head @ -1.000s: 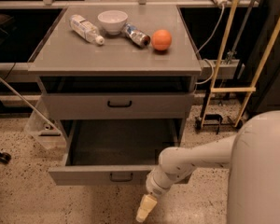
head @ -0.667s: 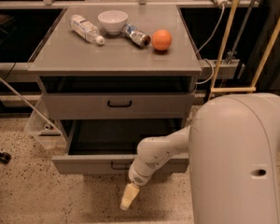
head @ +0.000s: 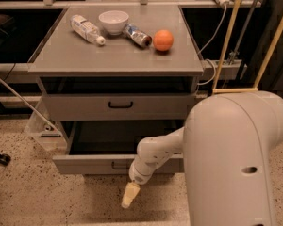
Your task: Close middle drawer
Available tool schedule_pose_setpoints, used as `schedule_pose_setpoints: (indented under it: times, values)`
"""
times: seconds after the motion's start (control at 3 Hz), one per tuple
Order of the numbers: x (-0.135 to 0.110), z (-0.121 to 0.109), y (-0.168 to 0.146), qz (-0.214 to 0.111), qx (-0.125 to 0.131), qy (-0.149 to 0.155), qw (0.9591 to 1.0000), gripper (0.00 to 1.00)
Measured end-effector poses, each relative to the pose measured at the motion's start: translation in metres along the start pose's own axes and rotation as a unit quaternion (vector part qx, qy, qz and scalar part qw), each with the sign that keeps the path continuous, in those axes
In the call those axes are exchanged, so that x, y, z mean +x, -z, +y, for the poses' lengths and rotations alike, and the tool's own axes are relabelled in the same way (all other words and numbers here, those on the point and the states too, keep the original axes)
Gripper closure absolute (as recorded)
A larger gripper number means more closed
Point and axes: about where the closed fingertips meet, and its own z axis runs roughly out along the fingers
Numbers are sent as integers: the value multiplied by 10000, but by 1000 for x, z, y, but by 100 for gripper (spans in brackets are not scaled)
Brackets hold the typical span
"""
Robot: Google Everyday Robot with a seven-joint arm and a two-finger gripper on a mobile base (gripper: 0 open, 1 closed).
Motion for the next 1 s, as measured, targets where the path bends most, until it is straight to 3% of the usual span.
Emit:
schedule_pose_setpoints:
  times: [0.67, 1.0]
  values:
    - [-24, -39, -4, 79, 378, 16, 9993, 0]
    - [-23, -39, -4, 79, 378, 16, 9993, 0]
